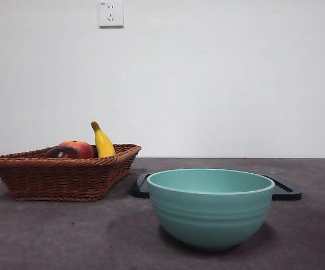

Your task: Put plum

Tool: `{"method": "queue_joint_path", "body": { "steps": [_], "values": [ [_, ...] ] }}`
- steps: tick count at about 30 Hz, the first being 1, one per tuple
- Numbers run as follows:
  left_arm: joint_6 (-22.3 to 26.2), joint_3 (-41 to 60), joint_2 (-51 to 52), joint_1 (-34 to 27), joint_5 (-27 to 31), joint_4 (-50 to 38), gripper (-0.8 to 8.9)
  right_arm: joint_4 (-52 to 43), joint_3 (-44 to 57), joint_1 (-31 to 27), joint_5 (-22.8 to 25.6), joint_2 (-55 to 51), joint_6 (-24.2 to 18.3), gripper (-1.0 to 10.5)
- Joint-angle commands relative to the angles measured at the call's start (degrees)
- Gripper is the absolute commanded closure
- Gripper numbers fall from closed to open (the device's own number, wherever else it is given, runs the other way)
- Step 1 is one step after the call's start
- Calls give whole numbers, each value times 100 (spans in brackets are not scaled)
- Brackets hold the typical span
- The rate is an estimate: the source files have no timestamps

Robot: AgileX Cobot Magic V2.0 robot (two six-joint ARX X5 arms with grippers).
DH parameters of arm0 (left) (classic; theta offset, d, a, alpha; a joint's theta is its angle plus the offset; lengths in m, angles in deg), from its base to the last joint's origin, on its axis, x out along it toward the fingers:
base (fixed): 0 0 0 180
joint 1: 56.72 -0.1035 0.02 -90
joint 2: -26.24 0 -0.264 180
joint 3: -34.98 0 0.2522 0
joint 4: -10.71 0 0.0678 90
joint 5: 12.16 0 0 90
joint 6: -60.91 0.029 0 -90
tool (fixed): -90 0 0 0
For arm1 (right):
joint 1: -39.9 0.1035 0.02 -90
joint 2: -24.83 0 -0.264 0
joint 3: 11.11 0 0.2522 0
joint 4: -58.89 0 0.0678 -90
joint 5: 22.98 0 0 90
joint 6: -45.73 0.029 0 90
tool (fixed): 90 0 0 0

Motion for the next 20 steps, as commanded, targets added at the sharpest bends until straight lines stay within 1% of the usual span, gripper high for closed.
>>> {"method": "queue_joint_path", "body": {
  "steps": [1, 6, 11, 16, 20],
  "values": [
    [-581, 17, 11, -7, -11, 37, 804, -9, -28, -9, -90, -13, 350, 941],
    [-898, -317, 9, -7, -155, 85, 804, -7, -341, -9, -111, -13, 640, 941],
    [-1150, -844, -90, -2, -354, 186, 804, 11, -868, -9, -109, -7, 656, 941],
    [-1115, -1622, -452, -2, -361, 608, 804, 341, -1613, -9, -111, 105, 647, 941],
    [-717, -2371, -940, -2, -721, 1012, 804, 949, -2409, -9, -140, 481, 581, 941]
  ]
}}
